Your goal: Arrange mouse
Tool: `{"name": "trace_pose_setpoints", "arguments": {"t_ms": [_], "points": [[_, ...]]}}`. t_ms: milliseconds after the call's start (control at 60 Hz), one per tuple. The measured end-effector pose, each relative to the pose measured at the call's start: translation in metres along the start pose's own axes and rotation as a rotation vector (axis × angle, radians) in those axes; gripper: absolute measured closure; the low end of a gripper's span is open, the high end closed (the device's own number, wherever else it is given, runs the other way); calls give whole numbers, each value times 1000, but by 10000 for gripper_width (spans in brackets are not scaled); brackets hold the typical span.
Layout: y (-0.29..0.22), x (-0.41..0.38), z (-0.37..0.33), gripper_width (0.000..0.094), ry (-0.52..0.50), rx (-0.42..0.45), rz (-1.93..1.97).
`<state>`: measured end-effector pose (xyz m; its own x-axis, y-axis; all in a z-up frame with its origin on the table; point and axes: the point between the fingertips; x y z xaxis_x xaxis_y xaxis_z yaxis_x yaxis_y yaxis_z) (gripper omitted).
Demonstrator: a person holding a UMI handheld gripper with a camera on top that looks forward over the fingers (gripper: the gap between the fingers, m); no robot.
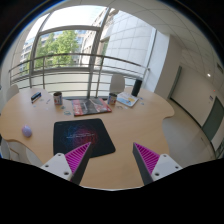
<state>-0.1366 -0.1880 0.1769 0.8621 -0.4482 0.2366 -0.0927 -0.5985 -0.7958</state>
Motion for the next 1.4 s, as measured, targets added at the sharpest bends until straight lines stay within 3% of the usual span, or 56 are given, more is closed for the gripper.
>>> {"name": "trace_pose_setpoints", "arguments": {"t_ms": [217, 400, 583, 717, 1100, 1200, 1283, 1400], "points": [[49, -32, -1, 90, -50, -54, -23], [93, -141, -3, 89, -207, -98, -70], [80, -293, 7, 88, -384, -64, -96], [64, -384, 33, 89, -440, -28, -143], [13, -489, 116, 101, -446, -11, -193], [1, -502, 131, 155, -461, -6, -160], [-5, -513, 141, 363, -504, -7, -116], [-6, -512, 143, 429, -484, -1, -130]]}}
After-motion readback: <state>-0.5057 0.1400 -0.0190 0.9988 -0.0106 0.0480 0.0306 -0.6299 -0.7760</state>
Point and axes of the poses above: the point between the fingertips, and its own axes, seen from behind it with the camera up: x to the right, y down, z forward, the way the camera looks, and after that the axes turned 1 degree about -z, right-handed
